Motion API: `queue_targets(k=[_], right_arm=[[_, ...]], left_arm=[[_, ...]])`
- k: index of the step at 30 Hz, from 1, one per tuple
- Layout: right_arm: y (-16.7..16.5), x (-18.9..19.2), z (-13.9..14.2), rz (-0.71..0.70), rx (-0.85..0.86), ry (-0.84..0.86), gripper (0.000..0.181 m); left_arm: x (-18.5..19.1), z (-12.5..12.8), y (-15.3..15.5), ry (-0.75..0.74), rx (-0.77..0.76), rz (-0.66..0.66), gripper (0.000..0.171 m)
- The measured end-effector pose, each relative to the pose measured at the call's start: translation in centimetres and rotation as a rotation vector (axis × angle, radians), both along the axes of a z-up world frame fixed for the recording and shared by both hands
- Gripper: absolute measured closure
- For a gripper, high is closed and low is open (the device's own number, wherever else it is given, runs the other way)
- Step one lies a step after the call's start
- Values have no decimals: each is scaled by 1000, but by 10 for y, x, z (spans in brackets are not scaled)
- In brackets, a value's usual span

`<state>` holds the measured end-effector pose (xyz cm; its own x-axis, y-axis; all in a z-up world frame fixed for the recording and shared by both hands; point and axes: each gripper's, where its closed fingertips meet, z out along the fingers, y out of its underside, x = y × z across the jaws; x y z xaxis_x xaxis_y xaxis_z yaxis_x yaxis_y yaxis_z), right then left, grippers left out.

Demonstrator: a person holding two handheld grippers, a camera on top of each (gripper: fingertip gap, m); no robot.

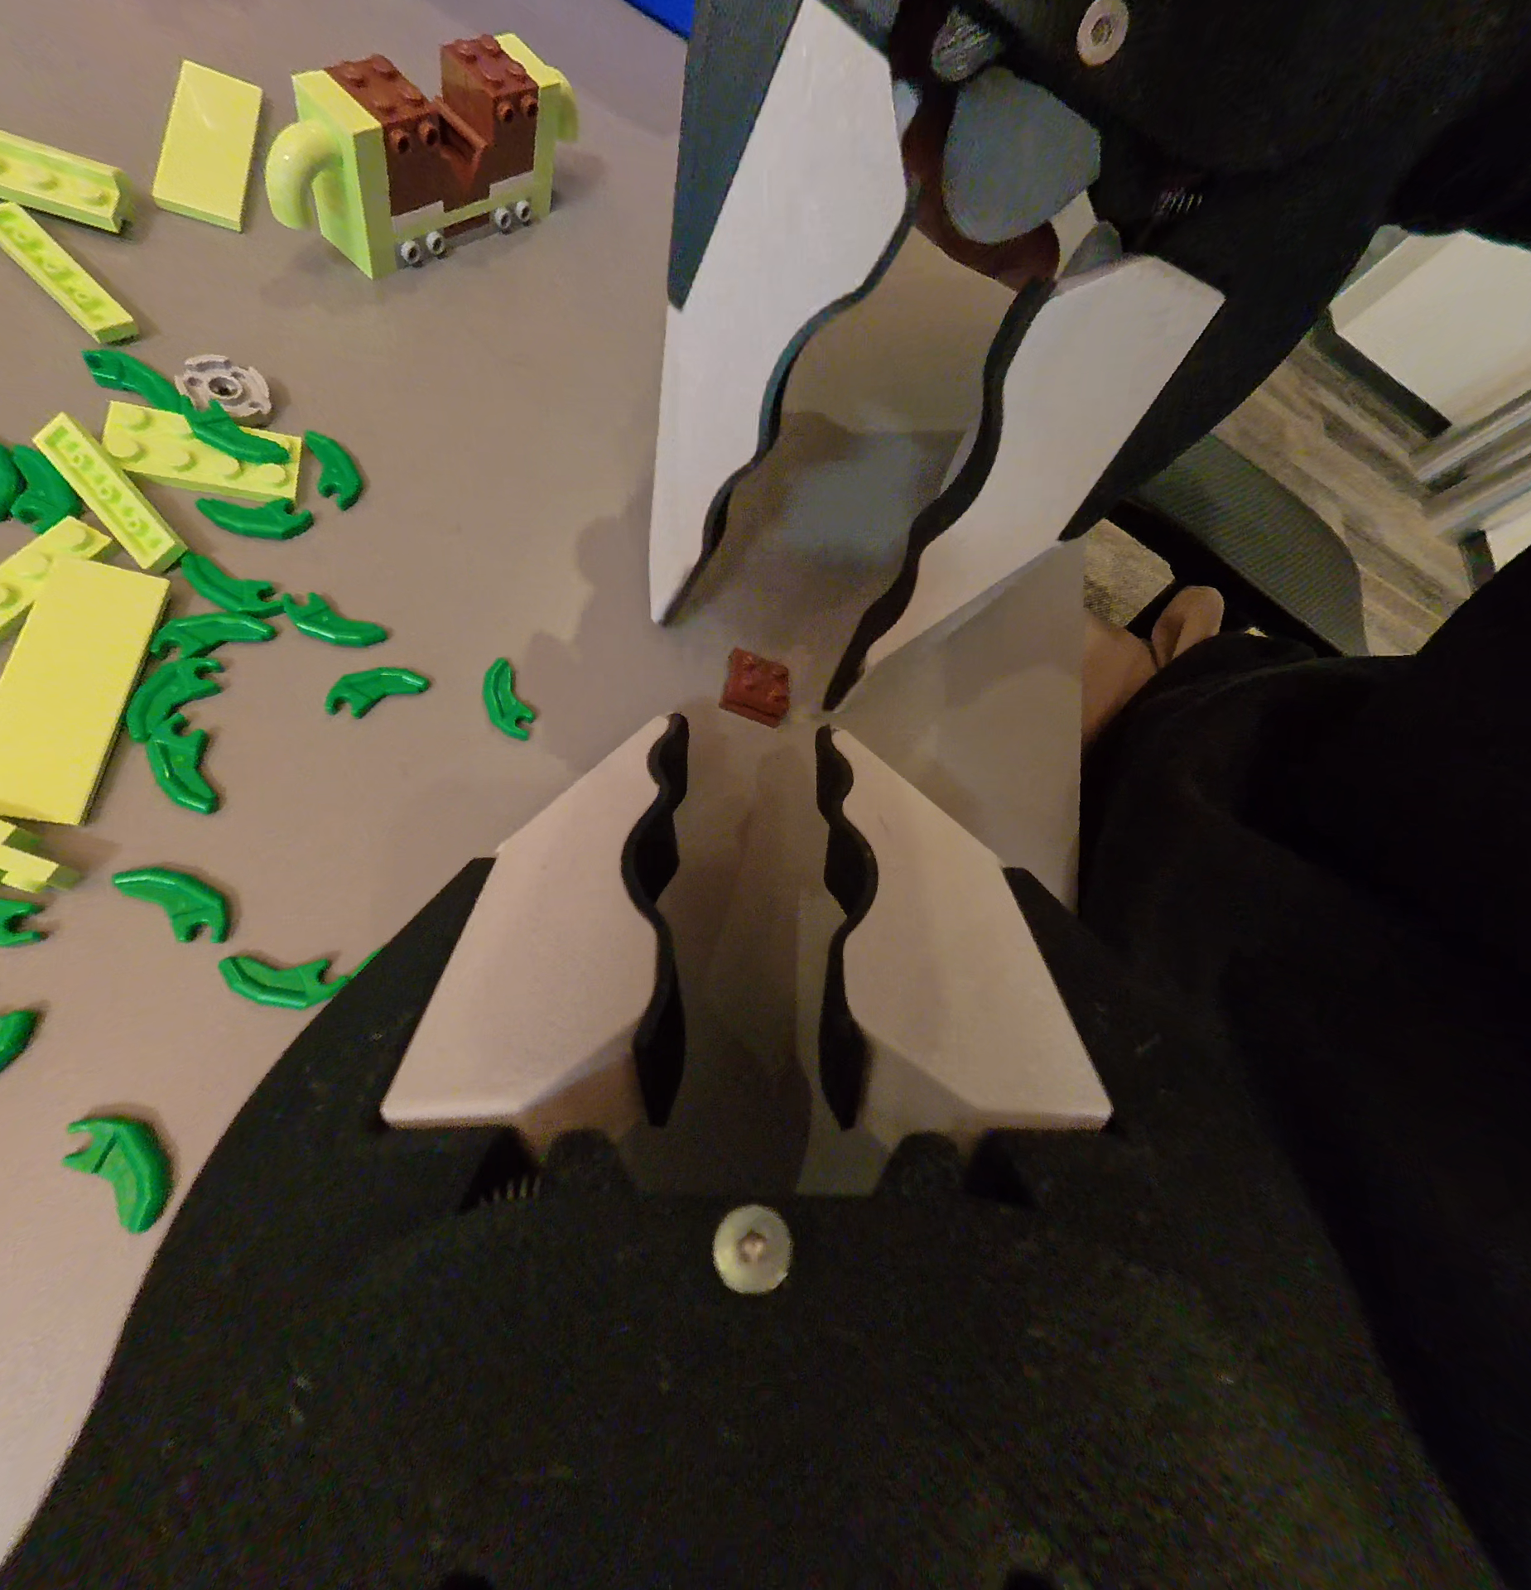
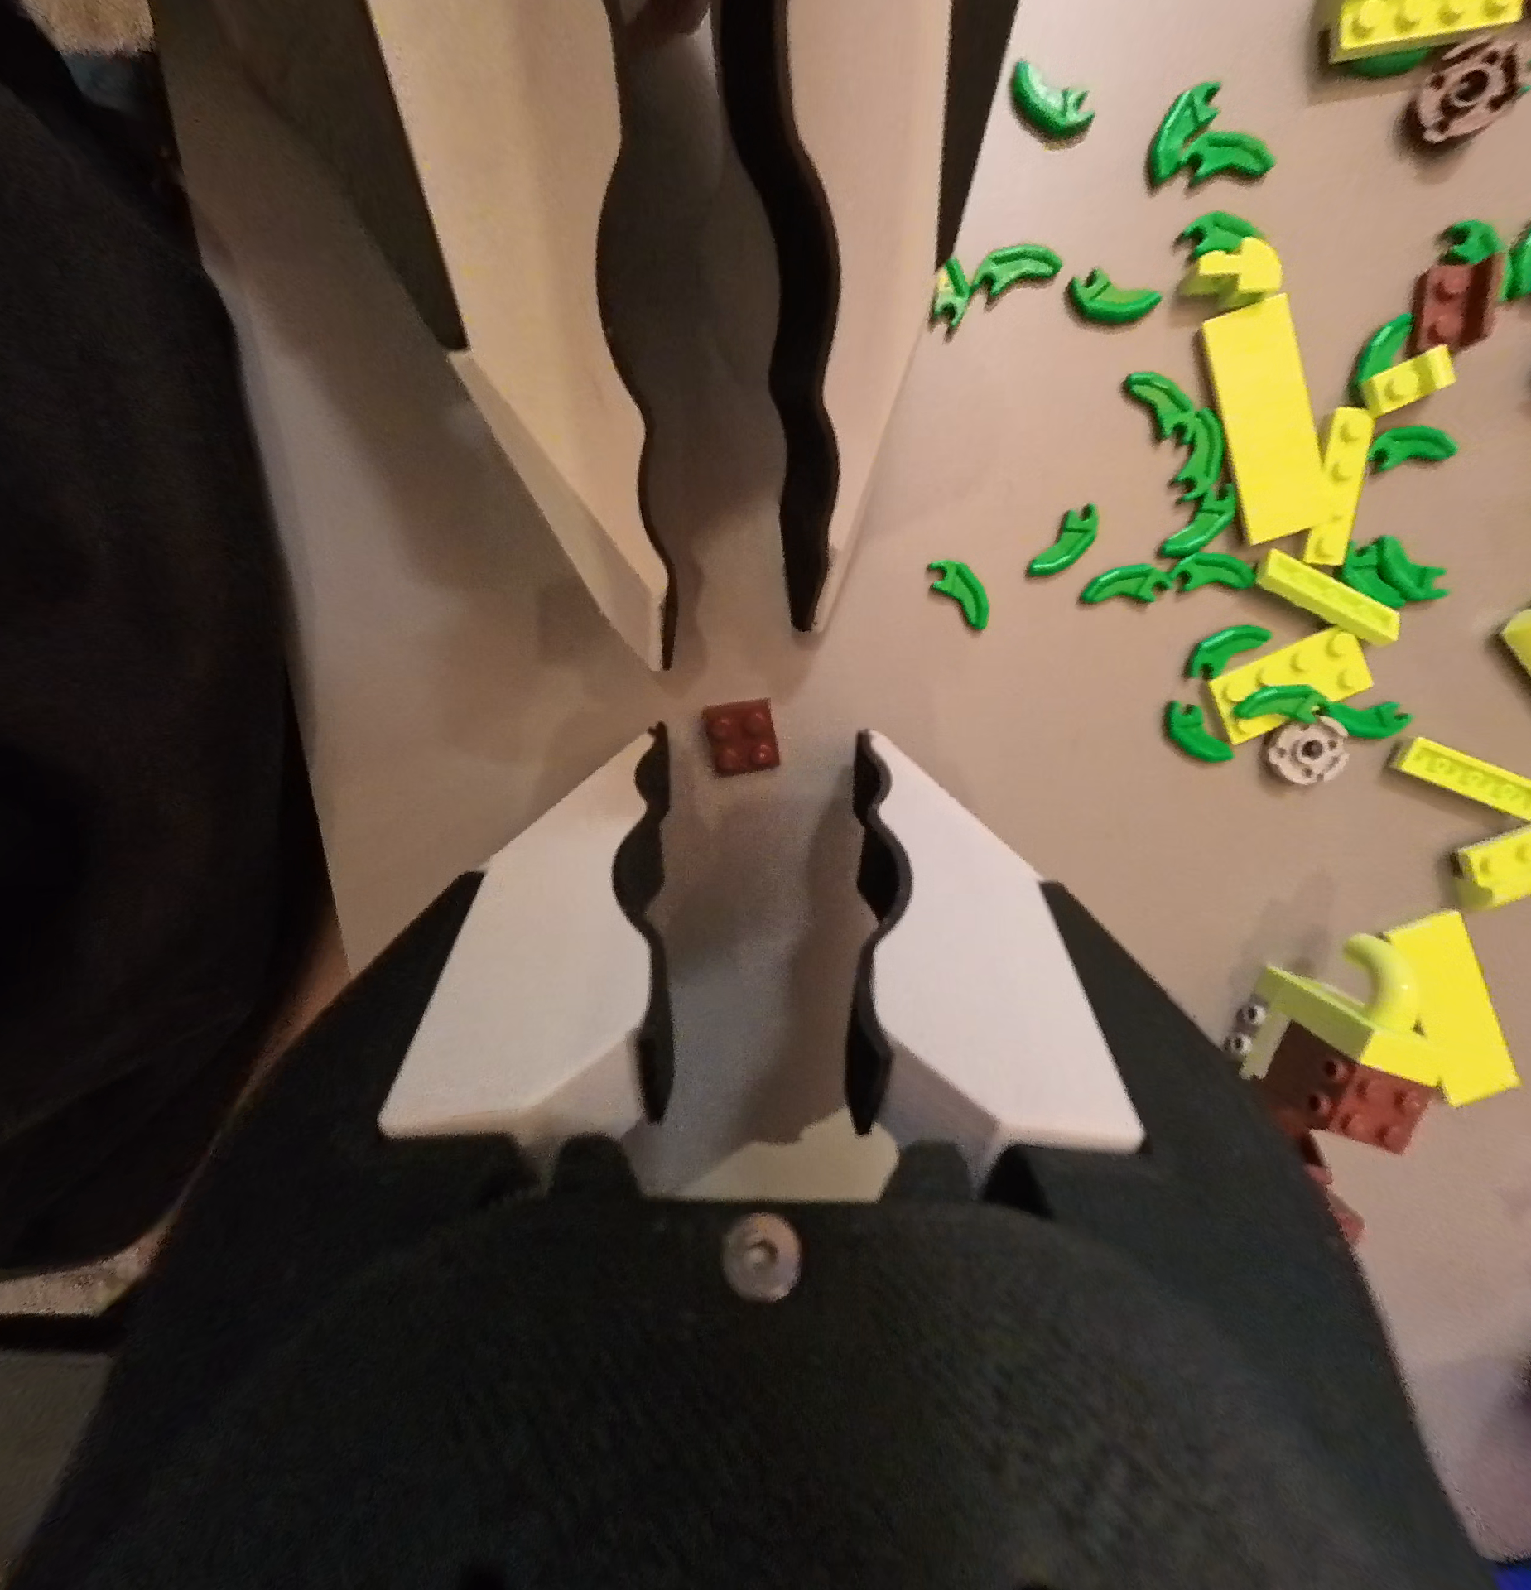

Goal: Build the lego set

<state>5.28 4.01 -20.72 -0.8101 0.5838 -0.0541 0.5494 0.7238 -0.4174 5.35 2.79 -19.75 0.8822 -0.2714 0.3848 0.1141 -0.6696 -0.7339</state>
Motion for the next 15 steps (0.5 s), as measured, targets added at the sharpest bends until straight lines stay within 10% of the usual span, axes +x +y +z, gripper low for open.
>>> queue_targets(k=[8,15], right_arm=[[-7,3,10,5,-36,93,181],[-10,4,2,20,-14,34,181]], left_arm=[[-12,3,0,-38,14,55,149],[-24,4,0,-35,22,106,152]])
